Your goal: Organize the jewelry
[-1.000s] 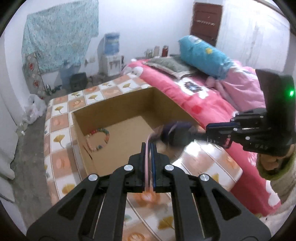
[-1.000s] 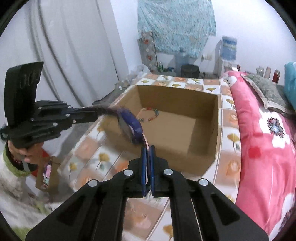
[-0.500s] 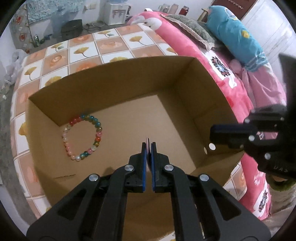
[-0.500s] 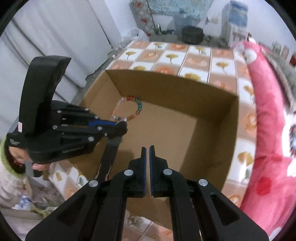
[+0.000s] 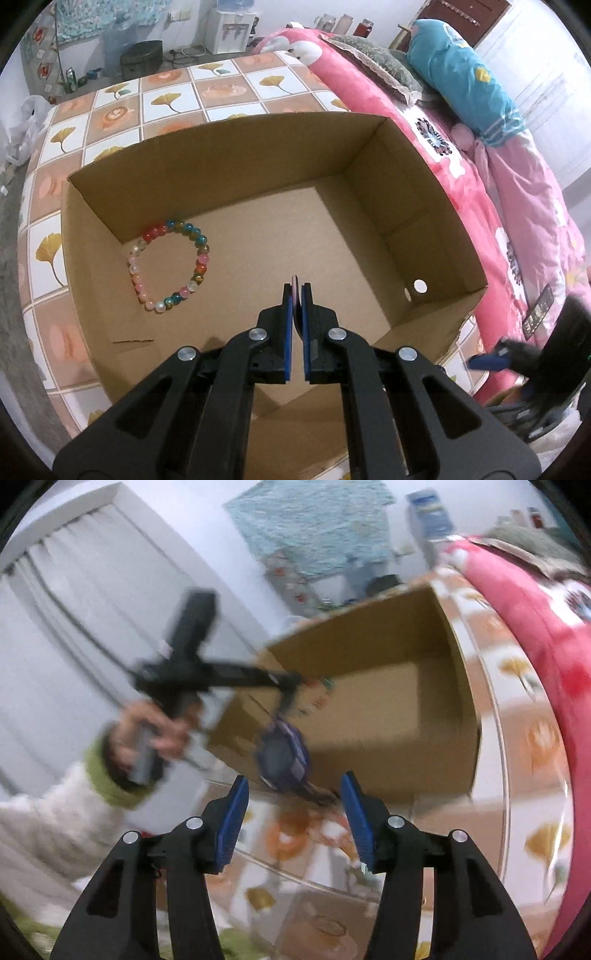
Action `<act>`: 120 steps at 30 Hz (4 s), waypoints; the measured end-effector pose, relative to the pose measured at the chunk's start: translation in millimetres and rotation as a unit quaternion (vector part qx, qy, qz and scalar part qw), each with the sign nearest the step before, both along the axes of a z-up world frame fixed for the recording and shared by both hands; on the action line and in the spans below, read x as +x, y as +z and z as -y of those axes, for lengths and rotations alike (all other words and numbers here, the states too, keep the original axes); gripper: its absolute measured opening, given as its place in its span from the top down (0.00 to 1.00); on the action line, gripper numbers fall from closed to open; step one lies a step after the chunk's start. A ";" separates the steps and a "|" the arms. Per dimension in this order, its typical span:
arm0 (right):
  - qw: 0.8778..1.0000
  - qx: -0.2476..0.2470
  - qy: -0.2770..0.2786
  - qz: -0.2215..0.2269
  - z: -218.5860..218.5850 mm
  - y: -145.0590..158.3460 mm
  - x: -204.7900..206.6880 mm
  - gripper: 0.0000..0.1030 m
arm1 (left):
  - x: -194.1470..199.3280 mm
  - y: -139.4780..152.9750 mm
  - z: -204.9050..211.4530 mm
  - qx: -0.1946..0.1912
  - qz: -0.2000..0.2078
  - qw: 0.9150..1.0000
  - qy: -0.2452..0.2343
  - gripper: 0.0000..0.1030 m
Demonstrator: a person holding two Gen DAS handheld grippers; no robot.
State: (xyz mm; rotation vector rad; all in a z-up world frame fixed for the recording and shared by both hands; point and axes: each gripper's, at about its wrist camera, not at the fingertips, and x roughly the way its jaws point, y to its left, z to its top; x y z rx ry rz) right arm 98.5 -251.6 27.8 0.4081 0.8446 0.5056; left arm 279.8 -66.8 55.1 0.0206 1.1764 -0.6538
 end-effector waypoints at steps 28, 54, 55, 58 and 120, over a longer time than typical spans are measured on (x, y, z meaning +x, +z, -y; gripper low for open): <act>0.971 -0.207 -0.031 0.113 -66.8 20.6 -19.6 0.86 | -14.0 29.9 -16.1 -0.041 0.025 0.999 0.016 0.97; 0.892 -0.426 0.140 0.058 -88.6 56.6 211.3 0.94 | 84.7 26.6 -7.3 0.003 0.035 0.995 0.094 0.99; 0.894 -0.420 0.141 0.067 -90.9 63.8 209.9 0.94 | 82.5 30.7 -11.8 0.001 0.041 0.995 0.096 0.99; 0.901 -0.400 0.123 0.114 -96.7 99.1 209.9 0.94 | 76.6 47.2 -30.6 -0.013 0.062 0.991 0.116 0.99; 0.802 -0.467 0.220 -0.301 -87.3 -76.7 221.2 0.65 | -229.2 -68.8 -126.5 -0.006 0.061 0.986 0.158 0.34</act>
